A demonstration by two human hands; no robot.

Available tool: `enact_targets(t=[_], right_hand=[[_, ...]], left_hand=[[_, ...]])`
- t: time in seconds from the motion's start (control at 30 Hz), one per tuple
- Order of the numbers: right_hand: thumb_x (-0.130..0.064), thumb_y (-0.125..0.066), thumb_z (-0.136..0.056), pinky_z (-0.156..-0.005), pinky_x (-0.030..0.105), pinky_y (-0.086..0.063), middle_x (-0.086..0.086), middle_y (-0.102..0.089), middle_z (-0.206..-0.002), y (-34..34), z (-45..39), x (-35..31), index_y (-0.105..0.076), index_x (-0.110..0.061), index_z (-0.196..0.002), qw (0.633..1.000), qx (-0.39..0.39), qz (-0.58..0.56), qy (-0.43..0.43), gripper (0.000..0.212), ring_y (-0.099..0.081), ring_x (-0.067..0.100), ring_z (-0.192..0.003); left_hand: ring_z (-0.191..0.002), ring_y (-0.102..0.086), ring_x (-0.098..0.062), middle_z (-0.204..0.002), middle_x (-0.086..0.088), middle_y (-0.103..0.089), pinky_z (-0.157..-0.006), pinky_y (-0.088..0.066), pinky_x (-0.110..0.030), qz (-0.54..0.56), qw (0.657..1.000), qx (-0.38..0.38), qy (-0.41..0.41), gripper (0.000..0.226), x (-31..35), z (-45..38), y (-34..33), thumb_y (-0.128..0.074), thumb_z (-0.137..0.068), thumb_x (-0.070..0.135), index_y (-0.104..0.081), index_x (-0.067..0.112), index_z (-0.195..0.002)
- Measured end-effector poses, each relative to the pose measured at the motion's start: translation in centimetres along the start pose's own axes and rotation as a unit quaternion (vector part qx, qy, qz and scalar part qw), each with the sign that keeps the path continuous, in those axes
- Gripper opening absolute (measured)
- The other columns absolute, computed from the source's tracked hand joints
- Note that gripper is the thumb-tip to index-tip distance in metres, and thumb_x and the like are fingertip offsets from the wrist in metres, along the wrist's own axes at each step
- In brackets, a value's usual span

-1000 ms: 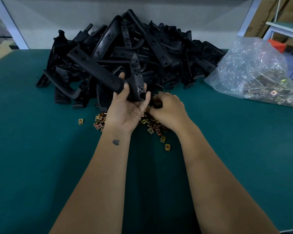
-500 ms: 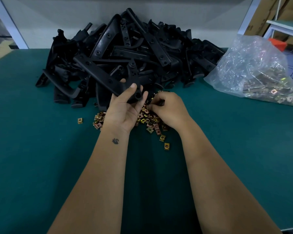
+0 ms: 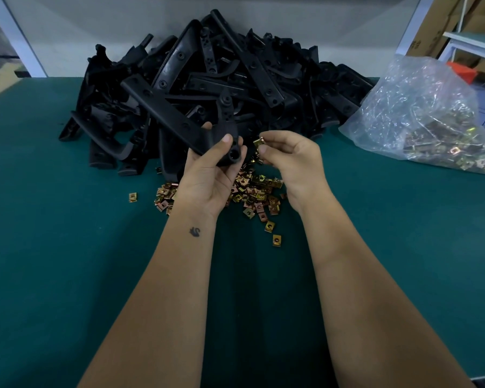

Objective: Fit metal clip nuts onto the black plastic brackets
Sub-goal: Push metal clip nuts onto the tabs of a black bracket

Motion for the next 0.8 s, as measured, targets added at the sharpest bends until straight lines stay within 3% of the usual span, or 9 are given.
enact_targets(t=[0.13,0.37,0.63,0.8], right_hand=[[0.004,-0.071,-0.083,-0.081,0.022,-0.054,-0.001,-0.070,-0.089,-0.03,0.02,-0.05,-0.072,-0.018,-0.091,1.000,0.003,0.002,0.007,0.024,-0.065,0.009,-0.086],[-0.002,-0.071,-0.086,-0.070,0.016,-0.050,-0.005,-0.070,-0.080,-0.08,0.15,-0.15,-0.074,-0.019,-0.088,1.000,0.008,-0.014,0.009,0.017,-0.062,0.001,-0.071],[-0.001,-0.057,-0.095,-0.089,0.031,-0.053,0.006,-0.073,-0.095,-0.82,0.06,-0.24,-0.073,-0.013,-0.098,0.993,-0.031,-0.116,-0.011,0.020,-0.066,0.014,-0.088],[0.002,-0.062,-0.091,-0.077,0.024,-0.053,0.007,-0.071,-0.089,-0.80,0.10,-0.33,-0.071,-0.005,-0.099,0.983,-0.016,-0.183,-0.020,0.014,-0.065,0.012,-0.078]], left_hand=[[-0.085,-0.073,-0.019,-0.092,-0.007,-0.075,-0.076,-0.060,-0.029,-0.001,1.000,-0.004,0.008,0.032,-0.16,0.07,-0.24,-0.059,-0.091,-0.006,-0.055,0.015,-0.116],[-0.083,-0.073,-0.019,-0.091,-0.007,-0.074,-0.073,-0.060,-0.028,-0.025,1.000,-0.001,0.018,0.033,-0.42,0.15,-0.43,-0.059,-0.092,-0.006,-0.054,0.015,-0.117],[-0.083,-0.073,-0.019,-0.095,-0.008,-0.075,-0.068,-0.059,-0.027,-0.039,0.998,-0.022,0.039,0.029,-0.48,0.33,-0.50,-0.062,-0.089,-0.005,-0.060,0.015,-0.111],[-0.086,-0.073,-0.019,-0.096,-0.007,-0.075,-0.069,-0.058,-0.027,-0.052,0.997,-0.036,0.044,0.030,-0.45,0.38,-0.57,-0.061,-0.089,-0.004,-0.060,0.016,-0.112]])
Point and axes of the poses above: each hand's wrist, its own z-axis away from the middle knuckle, its own y-axis out of the back of the hand, x = y × z, the point moved 3 cm from there along -z, towards the middle knuckle
